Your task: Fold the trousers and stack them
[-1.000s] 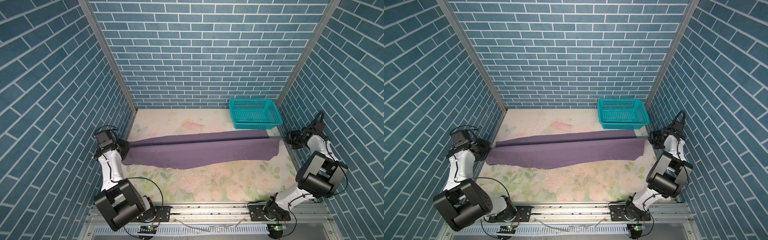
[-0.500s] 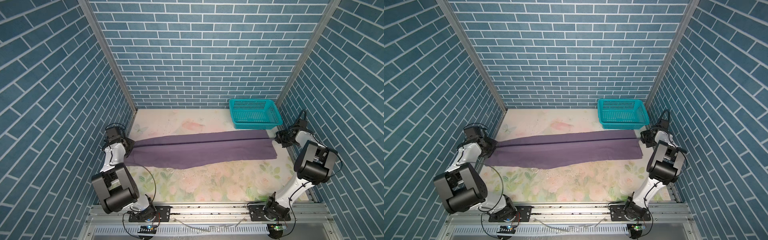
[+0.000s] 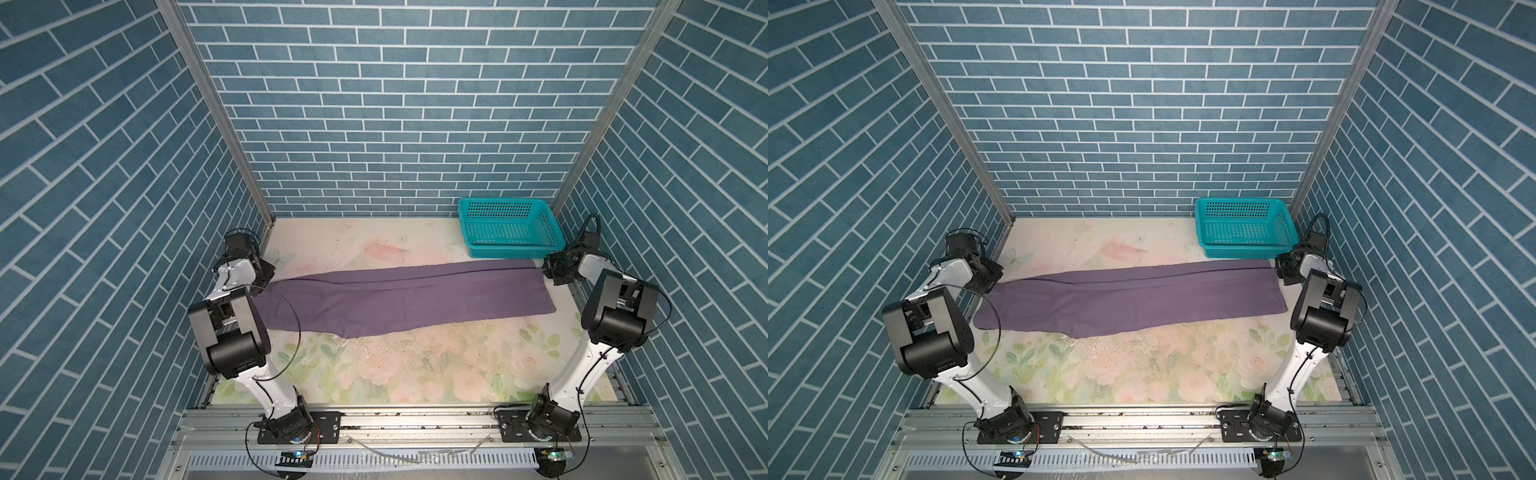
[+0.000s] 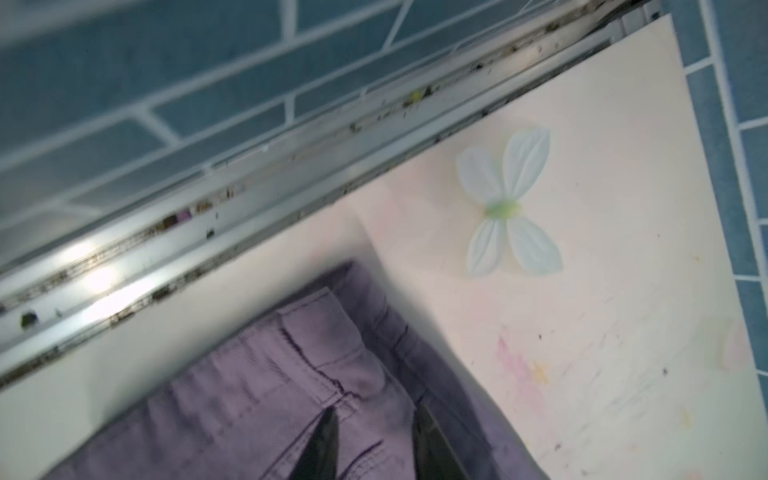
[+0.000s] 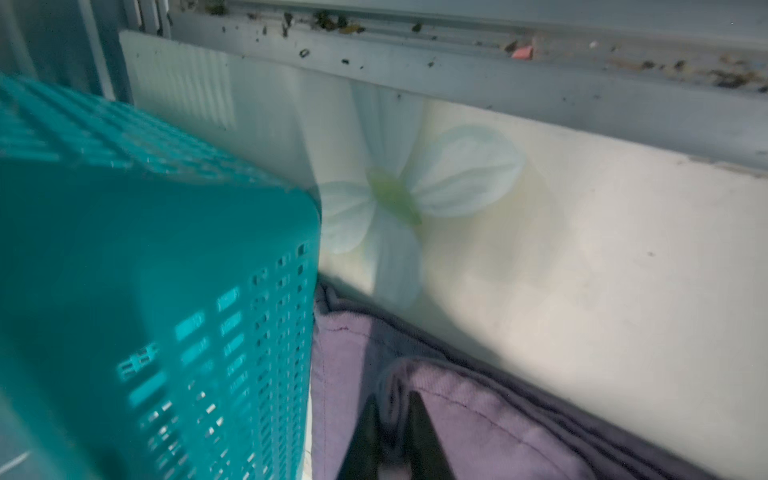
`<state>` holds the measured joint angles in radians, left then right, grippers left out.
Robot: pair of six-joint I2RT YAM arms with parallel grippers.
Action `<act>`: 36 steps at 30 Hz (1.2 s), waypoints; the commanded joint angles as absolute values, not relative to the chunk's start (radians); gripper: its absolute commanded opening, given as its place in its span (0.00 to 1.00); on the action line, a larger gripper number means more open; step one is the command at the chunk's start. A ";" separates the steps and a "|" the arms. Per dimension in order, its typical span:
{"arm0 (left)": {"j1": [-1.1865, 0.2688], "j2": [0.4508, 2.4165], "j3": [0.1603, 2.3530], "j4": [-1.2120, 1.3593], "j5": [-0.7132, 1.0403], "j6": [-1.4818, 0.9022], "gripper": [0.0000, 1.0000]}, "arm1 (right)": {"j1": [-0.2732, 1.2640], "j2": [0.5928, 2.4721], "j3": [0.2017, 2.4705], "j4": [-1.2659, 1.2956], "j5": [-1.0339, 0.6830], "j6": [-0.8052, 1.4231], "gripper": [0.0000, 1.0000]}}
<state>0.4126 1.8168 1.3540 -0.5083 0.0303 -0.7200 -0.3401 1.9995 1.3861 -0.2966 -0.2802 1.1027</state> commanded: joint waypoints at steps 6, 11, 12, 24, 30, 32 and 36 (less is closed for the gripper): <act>0.366 1.946 1.706 -0.681 0.022 -0.666 0.40 | -0.353 1.966 1.366 -0.185 -0.256 1.171 0.47; 0.311 1.833 1.653 -0.674 0.035 -0.627 0.41 | -0.356 1.855 1.282 -0.208 -0.240 1.049 0.47; 0.299 1.803 1.618 -0.665 0.039 -0.620 0.40 | -0.356 1.826 1.253 -0.201 -0.236 1.030 0.43; 0.065 1.409 1.112 -0.577 0.042 -0.591 0.40 | -0.351 1.559 0.997 -0.424 -0.177 0.677 0.45; -0.156 1.383 1.095 -0.535 0.042 -0.577 0.38 | -0.350 1.580 0.962 -0.504 -0.213 0.518 0.51; -0.255 1.402 1.094 -0.488 0.060 -0.578 0.38 | -0.351 1.591 0.956 -0.508 -0.217 0.495 0.54; -0.429 1.489 1.123 -0.419 0.069 -0.593 0.44 | -0.352 1.650 0.984 -0.535 -0.245 0.461 0.53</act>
<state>-0.3447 1.4349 1.1038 -0.4786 0.0559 -0.5941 -0.3534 1.6077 0.9798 -0.4747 -0.2237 0.5404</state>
